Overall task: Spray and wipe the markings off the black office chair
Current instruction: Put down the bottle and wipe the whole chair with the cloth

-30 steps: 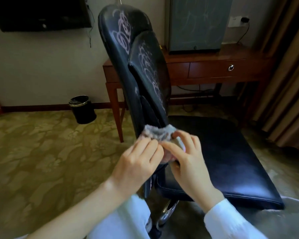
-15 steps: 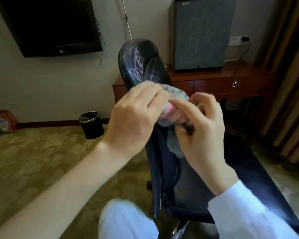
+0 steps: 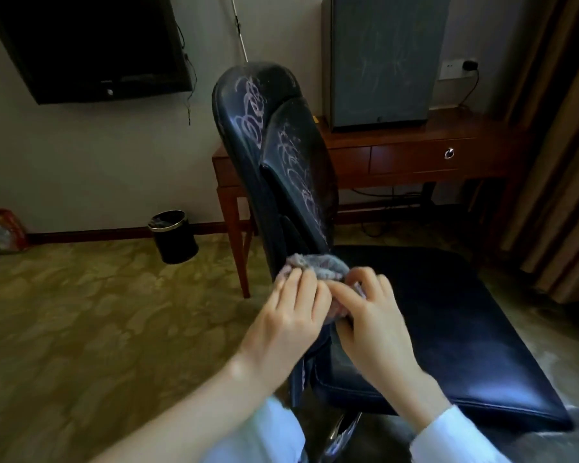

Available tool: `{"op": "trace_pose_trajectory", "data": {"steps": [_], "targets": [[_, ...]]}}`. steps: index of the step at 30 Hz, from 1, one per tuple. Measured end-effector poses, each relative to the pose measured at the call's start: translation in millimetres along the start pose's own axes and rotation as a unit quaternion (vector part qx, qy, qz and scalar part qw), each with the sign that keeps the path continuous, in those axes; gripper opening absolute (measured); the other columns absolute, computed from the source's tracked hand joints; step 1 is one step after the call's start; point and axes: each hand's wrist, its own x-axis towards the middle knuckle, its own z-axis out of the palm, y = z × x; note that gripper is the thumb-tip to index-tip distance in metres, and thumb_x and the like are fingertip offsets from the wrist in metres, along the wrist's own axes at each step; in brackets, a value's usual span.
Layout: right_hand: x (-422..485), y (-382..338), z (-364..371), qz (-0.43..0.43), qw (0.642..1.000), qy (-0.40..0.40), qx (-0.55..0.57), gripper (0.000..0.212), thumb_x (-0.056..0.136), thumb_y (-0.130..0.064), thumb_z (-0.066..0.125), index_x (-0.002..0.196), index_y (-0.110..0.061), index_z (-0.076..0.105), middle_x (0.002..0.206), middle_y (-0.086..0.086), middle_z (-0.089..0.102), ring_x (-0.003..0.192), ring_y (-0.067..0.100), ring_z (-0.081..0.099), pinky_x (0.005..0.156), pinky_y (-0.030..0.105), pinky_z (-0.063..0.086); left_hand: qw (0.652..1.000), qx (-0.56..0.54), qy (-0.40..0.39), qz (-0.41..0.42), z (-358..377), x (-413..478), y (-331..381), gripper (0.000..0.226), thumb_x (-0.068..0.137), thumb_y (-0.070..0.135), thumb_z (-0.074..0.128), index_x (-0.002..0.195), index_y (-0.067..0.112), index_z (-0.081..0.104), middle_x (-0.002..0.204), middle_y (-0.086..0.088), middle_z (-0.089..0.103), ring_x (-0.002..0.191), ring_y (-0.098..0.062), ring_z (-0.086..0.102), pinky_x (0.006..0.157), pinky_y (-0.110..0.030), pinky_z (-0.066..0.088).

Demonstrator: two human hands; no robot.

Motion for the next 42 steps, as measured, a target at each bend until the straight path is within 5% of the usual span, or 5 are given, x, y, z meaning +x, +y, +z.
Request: {"op": "trace_pose_trajectory", "data": {"steps": [7, 11, 20, 26, 42], "targets": [[-54, 21, 50, 0.060, 0.995, -0.077, 0.022, 0.056, 0.064, -0.007, 0.078, 0.111, -0.033, 0.060, 0.109, 0.000, 0.053, 0.093, 0.022, 0.049, 0.049, 0.020, 0.047, 0.996, -0.079, -0.029, 0.020, 43, -56, 32, 0.016, 0.093, 0.004, 0.045, 0.107, 0.005, 0.053, 0.100, -0.012, 0.071, 0.097, -0.025, 0.068, 0.100, -0.036, 0.044], [-35, 15, 32, 0.037, 0.997, 0.004, 0.068, 0.046, 0.077, -0.010, 0.066, 0.113, -0.036, 0.056, 0.109, 0.003, 0.056, 0.097, 0.023, 0.054, 0.071, 0.023, 0.046, 0.985, -0.171, 0.000, -0.014, 21, -27, 11, 0.014, 0.096, 0.012, 0.049, 0.107, 0.007, 0.056, 0.102, -0.013, 0.067, 0.102, -0.027, 0.062, 0.104, -0.034, 0.040], [77, -32, -68, -0.035, 0.989, 0.143, 0.021, 0.042, 0.080, -0.016, 0.050, 0.119, -0.019, 0.066, 0.113, 0.016, 0.052, 0.099, 0.028, 0.048, 0.075, 0.023, 0.033, 0.982, -0.114, 0.105, -0.106, -50, 71, -56, 0.031, 0.094, 0.006, 0.040, 0.111, -0.006, 0.064, 0.109, -0.021, 0.064, 0.103, -0.035, 0.060, 0.093, -0.040, 0.049], [35, -4, -17, -0.024, 0.998, 0.057, 0.003, 0.041, 0.081, -0.010, 0.056, 0.120, -0.020, 0.065, 0.110, 0.012, 0.051, 0.096, 0.029, 0.048, 0.065, 0.035, 0.048, 0.997, -0.059, 0.049, -0.020, -12, 28, -27, 0.014, 0.091, -0.001, 0.057, 0.103, -0.001, 0.064, 0.101, -0.018, 0.065, 0.096, -0.033, 0.063, 0.091, -0.040, 0.052], [-117, 53, 117, 0.122, 0.982, -0.141, 0.014, 0.048, 0.064, -0.012, 0.084, 0.105, -0.030, 0.069, 0.101, 0.001, 0.054, 0.086, 0.020, 0.054, 0.047, 0.021, 0.047, 0.972, -0.199, -0.116, 0.036, 110, -111, 81, 0.015, 0.088, 0.009, 0.049, 0.092, 0.009, 0.063, 0.087, -0.006, 0.067, 0.086, -0.020, 0.065, 0.087, -0.030, 0.053]]}}
